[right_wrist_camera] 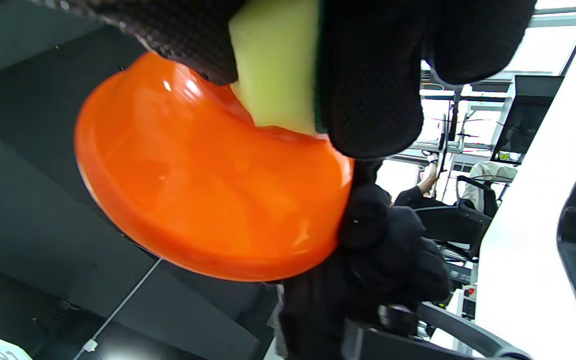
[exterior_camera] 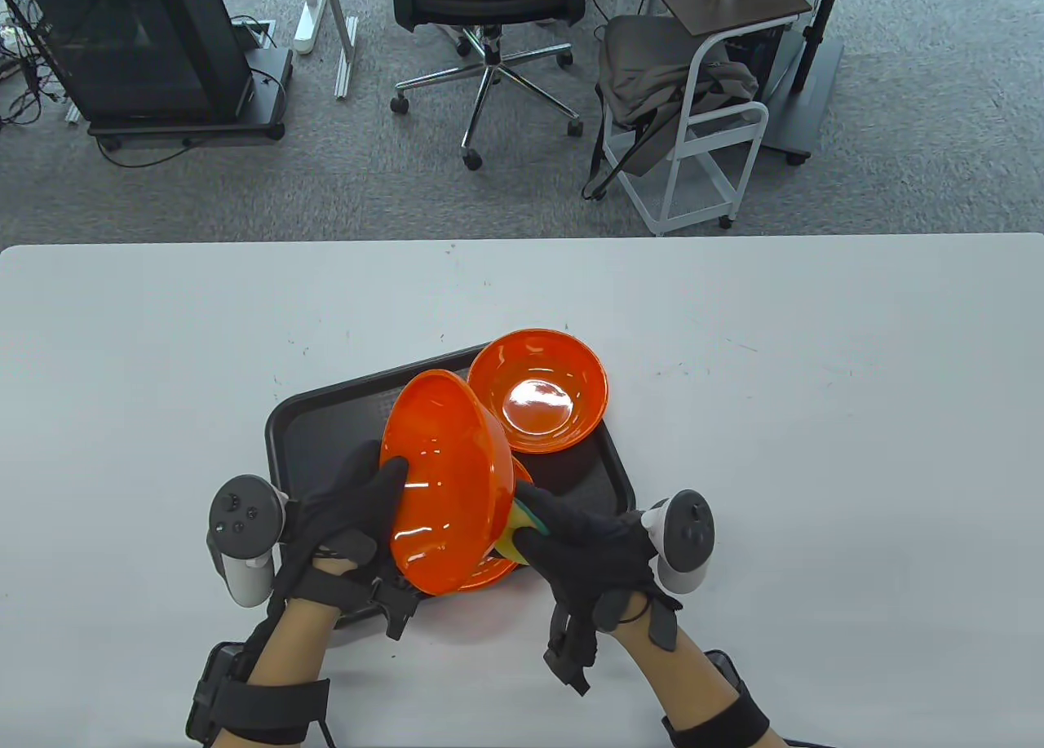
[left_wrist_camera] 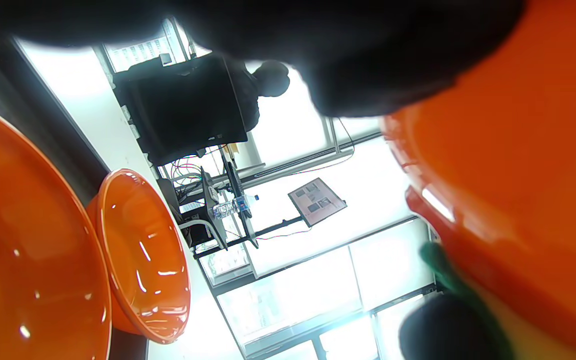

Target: Wipe bowl with sponge

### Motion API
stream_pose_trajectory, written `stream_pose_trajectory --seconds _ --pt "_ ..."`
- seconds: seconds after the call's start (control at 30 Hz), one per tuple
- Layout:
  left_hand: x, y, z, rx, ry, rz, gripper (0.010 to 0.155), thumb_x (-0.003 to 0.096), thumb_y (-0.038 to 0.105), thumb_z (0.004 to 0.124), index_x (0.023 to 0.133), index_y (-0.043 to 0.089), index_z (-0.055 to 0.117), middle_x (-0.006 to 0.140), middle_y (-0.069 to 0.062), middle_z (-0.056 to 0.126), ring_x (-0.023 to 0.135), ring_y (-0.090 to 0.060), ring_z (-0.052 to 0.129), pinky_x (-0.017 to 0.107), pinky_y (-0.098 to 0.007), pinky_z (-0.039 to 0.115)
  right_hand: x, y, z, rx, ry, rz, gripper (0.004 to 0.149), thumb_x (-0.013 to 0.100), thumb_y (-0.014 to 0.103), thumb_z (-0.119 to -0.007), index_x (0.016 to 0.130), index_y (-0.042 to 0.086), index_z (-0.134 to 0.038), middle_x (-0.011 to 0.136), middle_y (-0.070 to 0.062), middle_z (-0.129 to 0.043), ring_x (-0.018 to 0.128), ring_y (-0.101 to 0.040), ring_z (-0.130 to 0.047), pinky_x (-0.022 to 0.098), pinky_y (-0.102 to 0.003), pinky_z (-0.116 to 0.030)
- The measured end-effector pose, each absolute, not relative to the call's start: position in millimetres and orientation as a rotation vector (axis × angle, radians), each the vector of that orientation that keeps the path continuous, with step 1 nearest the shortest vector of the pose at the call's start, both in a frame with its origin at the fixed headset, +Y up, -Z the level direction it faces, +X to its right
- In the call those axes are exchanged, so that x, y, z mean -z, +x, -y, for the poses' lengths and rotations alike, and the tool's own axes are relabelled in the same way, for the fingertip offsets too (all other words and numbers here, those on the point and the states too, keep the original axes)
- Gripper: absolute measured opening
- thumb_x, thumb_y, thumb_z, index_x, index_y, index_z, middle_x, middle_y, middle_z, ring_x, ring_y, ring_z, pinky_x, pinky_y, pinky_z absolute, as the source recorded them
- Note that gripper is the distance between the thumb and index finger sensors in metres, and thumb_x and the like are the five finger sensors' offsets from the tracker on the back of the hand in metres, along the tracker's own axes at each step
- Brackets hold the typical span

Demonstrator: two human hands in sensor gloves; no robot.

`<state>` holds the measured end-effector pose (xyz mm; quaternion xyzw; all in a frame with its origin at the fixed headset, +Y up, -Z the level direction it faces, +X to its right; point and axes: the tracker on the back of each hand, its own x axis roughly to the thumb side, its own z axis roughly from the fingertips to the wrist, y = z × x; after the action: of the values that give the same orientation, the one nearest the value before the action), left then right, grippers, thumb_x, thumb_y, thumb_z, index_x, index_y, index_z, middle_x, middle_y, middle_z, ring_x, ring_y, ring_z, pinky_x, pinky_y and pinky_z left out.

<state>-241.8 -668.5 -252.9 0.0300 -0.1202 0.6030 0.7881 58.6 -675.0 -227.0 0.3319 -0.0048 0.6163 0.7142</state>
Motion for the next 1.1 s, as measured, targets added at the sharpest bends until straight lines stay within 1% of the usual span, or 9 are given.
stream_pose_trajectory --seconds 0.17,0.33,0.47,0.63,0.77,0.83,0.9,1.1 --pt "254 -240 672 -1.295 0.021 0.26 0.054 0.0526 0.049 0.077 0.087 0.007 0.073 0.03 0.011 0.098 -0.005 -0.002 0.095 -0.002 -0.024 0.09 227 63 674 -1.331 0.701 0.074 0.05 0.055 0.03 -0.075 0.096 0.006 -0.058 0.086 -0.027 -0.084 0.064 -0.038 -0.098 0.054 -0.064 -0.071" --pt "251 -227 672 -1.275 -0.006 0.305 0.054 0.0529 0.049 0.076 0.088 0.007 0.072 0.03 0.011 0.098 -0.005 -0.002 0.095 -0.002 -0.024 0.09 228 70 675 -1.354 0.645 0.144 0.05 0.056 0.03 -0.075 0.097 0.007 -0.058 0.087 -0.027 -0.083 0.064 -0.039 -0.097 0.054 -0.064 -0.071" --pt "247 -219 670 -1.278 0.009 0.34 0.055 0.0529 0.048 0.076 0.088 0.007 0.071 0.03 0.011 0.098 -0.005 -0.002 0.095 -0.002 -0.024 0.09 229 71 676 -1.385 0.64 0.147 0.05 0.056 0.03 -0.074 0.097 0.008 -0.057 0.088 -0.026 -0.083 0.064 -0.039 -0.097 0.054 -0.064 -0.071" --pt "247 -222 666 -1.295 0.068 0.352 0.054 0.0528 0.048 0.076 0.088 0.007 0.071 0.03 0.011 0.098 -0.004 -0.002 0.095 -0.001 -0.024 0.091 230 67 677 -1.397 0.654 0.095 0.05 0.056 0.03 -0.074 0.097 0.007 -0.057 0.087 -0.027 -0.083 0.064 -0.039 -0.097 0.054 -0.064 -0.071" --pt "245 -227 663 -1.257 0.106 0.319 0.054 0.0527 0.048 0.077 0.089 0.008 0.071 0.03 0.01 0.098 -0.005 -0.002 0.095 -0.001 -0.024 0.091 230 62 682 -1.449 0.665 0.038 0.05 0.055 0.029 -0.075 0.096 0.004 -0.057 0.086 -0.028 -0.083 0.063 -0.039 -0.098 0.053 -0.064 -0.071" --pt "245 -229 663 -1.25 0.101 0.3 0.054 0.0527 0.048 0.077 0.089 0.008 0.072 0.029 0.01 0.098 -0.005 -0.003 0.095 -0.001 -0.024 0.091 230 61 684 -1.442 0.65 0.03 0.05 0.056 0.029 -0.075 0.095 0.003 -0.058 0.084 -0.029 -0.084 0.061 -0.04 -0.099 0.053 -0.064 -0.072" --pt "246 -233 662 -1.224 0.139 0.263 0.054 0.0525 0.048 0.078 0.089 0.008 0.072 0.029 0.01 0.098 -0.005 -0.003 0.095 -0.002 -0.025 0.09 231 60 686 -1.434 0.645 -0.004 0.051 0.056 0.03 -0.075 0.094 0.001 -0.058 0.082 -0.03 -0.085 0.059 -0.04 -0.099 0.052 -0.063 -0.072" --pt "248 -244 664 -1.126 0.176 0.193 0.054 0.0522 0.048 0.078 0.088 0.008 0.073 0.029 0.01 0.098 -0.005 -0.003 0.095 -0.002 -0.024 0.09 232 62 689 -1.528 0.604 0.019 0.052 0.056 0.03 -0.075 0.092 -0.003 -0.058 0.079 -0.032 -0.086 0.056 -0.04 -0.101 0.05 -0.062 -0.075"
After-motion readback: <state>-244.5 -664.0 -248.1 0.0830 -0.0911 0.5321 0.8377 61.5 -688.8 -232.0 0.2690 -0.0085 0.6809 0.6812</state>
